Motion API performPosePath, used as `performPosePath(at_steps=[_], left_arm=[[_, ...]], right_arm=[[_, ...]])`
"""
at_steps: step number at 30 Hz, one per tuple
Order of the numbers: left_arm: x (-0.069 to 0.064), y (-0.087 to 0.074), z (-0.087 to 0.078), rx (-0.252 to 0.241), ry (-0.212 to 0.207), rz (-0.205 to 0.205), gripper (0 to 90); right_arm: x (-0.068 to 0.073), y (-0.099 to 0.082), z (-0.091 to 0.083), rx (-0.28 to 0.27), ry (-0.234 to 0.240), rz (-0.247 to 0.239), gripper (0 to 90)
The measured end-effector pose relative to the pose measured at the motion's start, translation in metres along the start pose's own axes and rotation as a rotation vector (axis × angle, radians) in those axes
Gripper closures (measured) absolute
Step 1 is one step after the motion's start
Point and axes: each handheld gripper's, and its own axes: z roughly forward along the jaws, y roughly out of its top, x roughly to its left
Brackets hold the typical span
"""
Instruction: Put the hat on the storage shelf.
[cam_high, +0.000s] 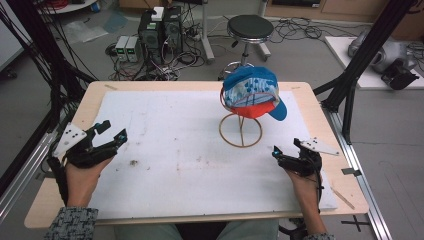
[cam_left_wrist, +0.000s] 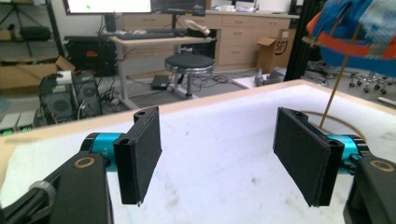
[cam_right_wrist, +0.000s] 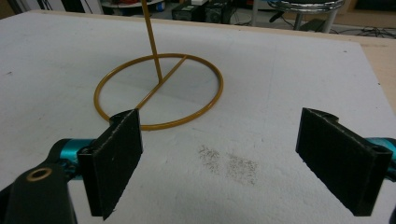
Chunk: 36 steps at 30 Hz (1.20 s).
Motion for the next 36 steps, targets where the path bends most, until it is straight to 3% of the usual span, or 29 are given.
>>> performPosePath(at_steps=[3, 5, 8, 13, 19, 20, 26, 30, 36], left_arm=[[0.005, -0.018, -0.007, -0.002, 0.025, -0.029, 32.1], [0.008, -0.024, -0.008, 0.015, 0.022, -0.044, 32.2], [0.011, -0.032, -0.010, 0.024, 0.035, -0.034, 31.8], [0.017, -0.048, -0.008, 0.042, 0.030, -0.074, 30.6], [0.014, -0.061, 0.004, 0.096, 0.013, -0.059, 24.2], [0.013, -0.063, 0.007, 0.124, 0.018, -0.047, 23.6], [0.013, -0.066, 0.010, 0.160, 0.025, -0.046, 19.4], [0.011, -0.071, 0.014, 0.202, 0.021, -0.022, 18.5], [0.011, -0.073, 0.016, 0.214, 0.016, -0.012, 18.5]], right_arm=[[0.001, 0.001, 0.000, -0.005, -0.005, 0.003, 13.6], [0.002, 0.002, 0.001, -0.007, -0.009, 0.000, 13.6], [0.004, 0.002, 0.002, 0.006, -0.005, -0.016, 13.6], [0.005, 0.000, 0.002, 0.017, 0.000, -0.033, 13.6], [0.004, 0.000, 0.003, 0.026, -0.005, -0.033, 13.0], [0.004, 0.000, 0.004, 0.029, -0.005, -0.032, 12.8], [0.005, -0.001, 0.004, 0.034, -0.003, -0.041, 12.5], [0.005, -0.001, 0.005, 0.034, -0.004, -0.039, 12.3], [0.005, -0.001, 0.005, 0.028, -0.005, -0.040, 12.2]])
